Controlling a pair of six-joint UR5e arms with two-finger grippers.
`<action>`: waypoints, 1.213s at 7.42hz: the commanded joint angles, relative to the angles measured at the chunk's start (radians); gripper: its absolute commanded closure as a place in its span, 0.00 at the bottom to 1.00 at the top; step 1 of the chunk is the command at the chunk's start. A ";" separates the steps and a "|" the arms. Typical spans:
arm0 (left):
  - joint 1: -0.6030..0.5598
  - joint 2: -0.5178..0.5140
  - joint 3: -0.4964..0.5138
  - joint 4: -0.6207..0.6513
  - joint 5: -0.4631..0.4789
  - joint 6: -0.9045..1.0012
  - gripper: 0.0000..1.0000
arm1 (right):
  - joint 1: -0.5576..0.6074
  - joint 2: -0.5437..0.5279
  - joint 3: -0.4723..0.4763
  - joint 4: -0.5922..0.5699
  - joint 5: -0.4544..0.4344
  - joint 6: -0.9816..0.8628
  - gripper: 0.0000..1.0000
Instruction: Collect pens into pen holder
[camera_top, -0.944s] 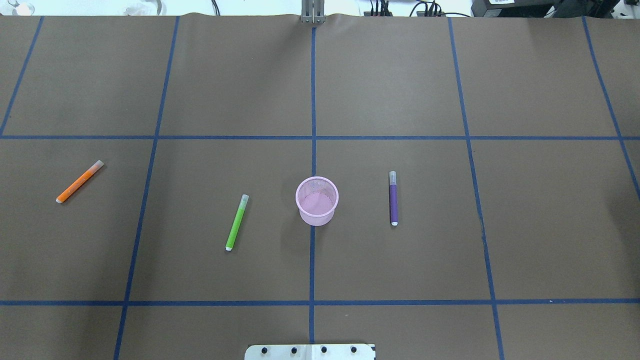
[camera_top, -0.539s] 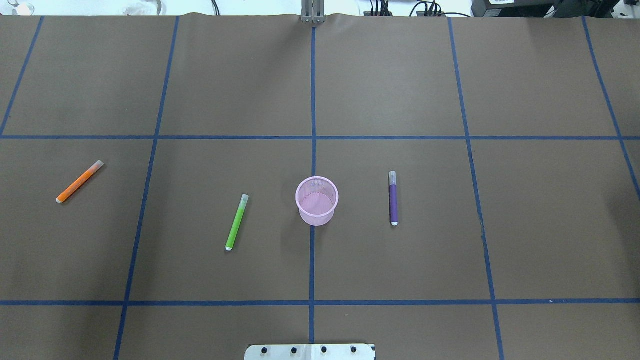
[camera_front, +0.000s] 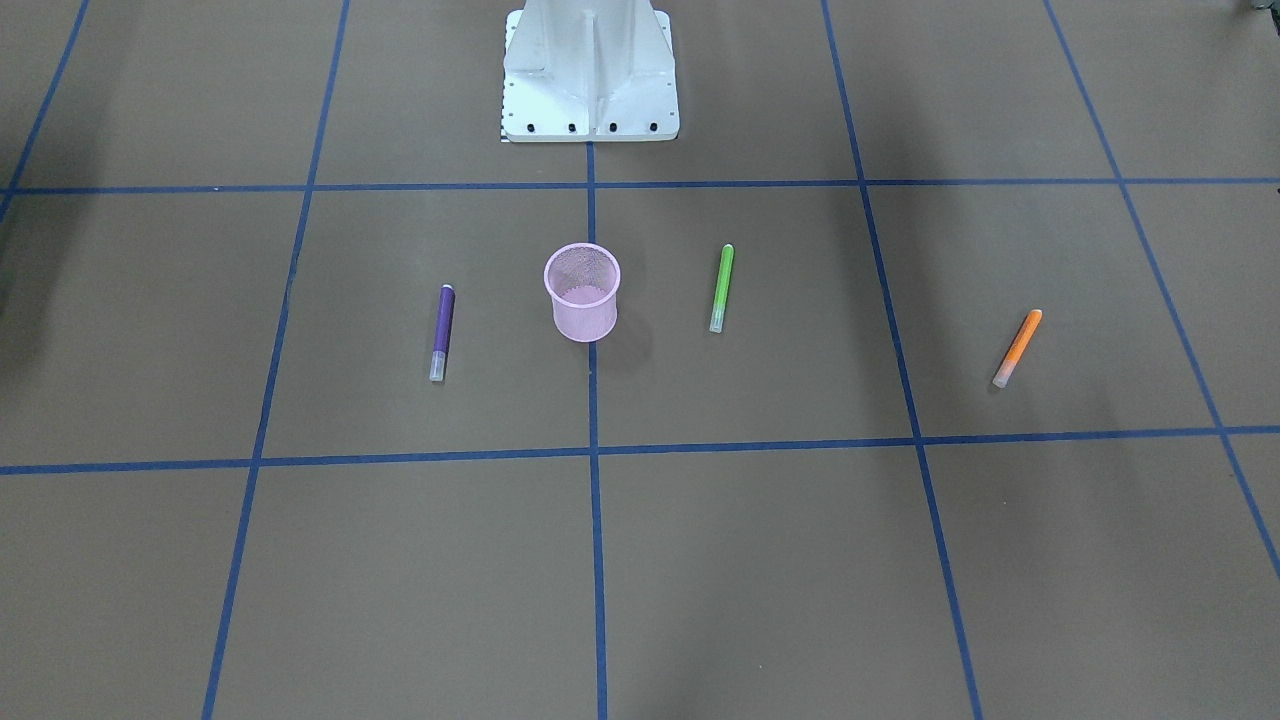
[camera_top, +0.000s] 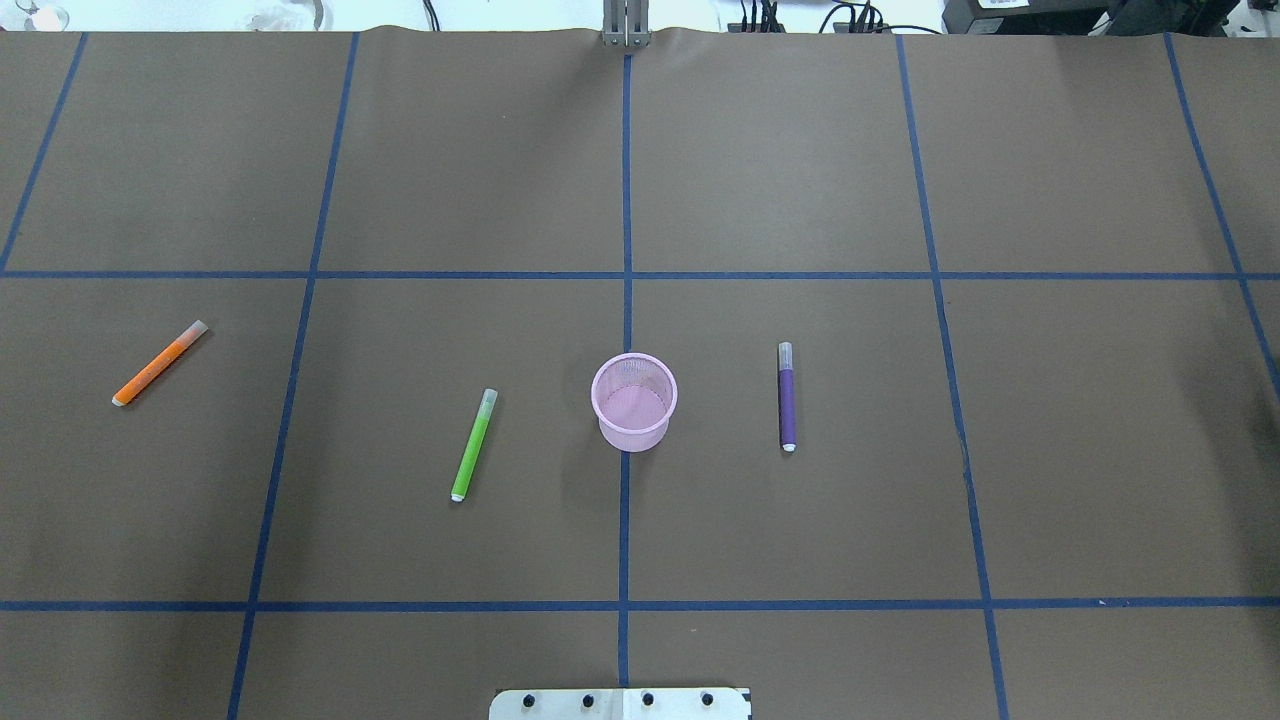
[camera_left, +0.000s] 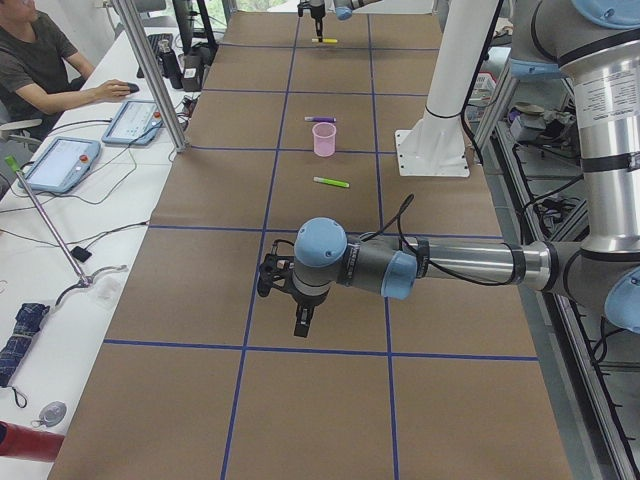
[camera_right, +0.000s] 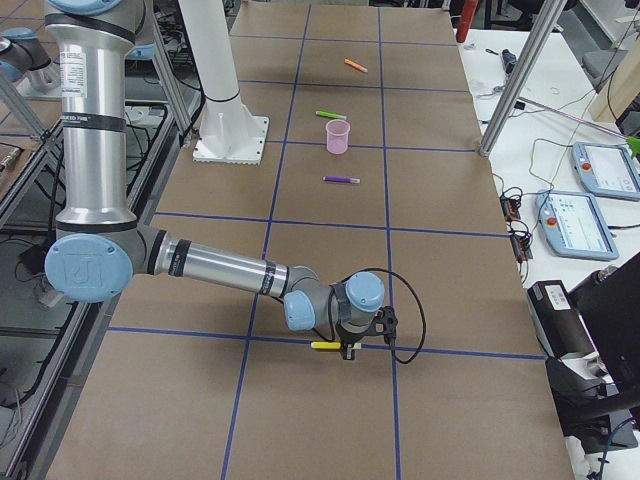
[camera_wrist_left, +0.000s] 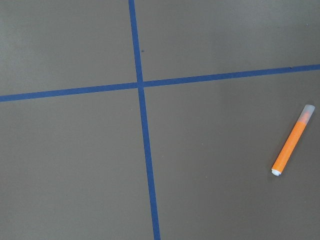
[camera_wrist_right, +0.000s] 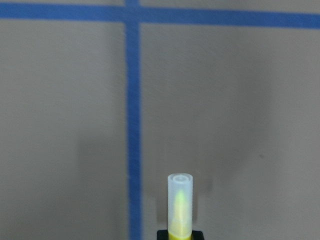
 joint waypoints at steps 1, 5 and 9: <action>0.000 -0.006 0.002 -0.007 0.000 0.000 0.00 | 0.000 0.050 0.062 0.006 0.019 0.179 1.00; 0.011 -0.051 0.014 -0.017 0.003 -0.048 0.00 | -0.023 0.073 0.215 0.012 0.013 0.335 1.00; 0.017 -0.100 0.052 -0.015 0.008 -0.049 0.00 | -0.171 0.102 0.499 0.014 -0.097 0.342 1.00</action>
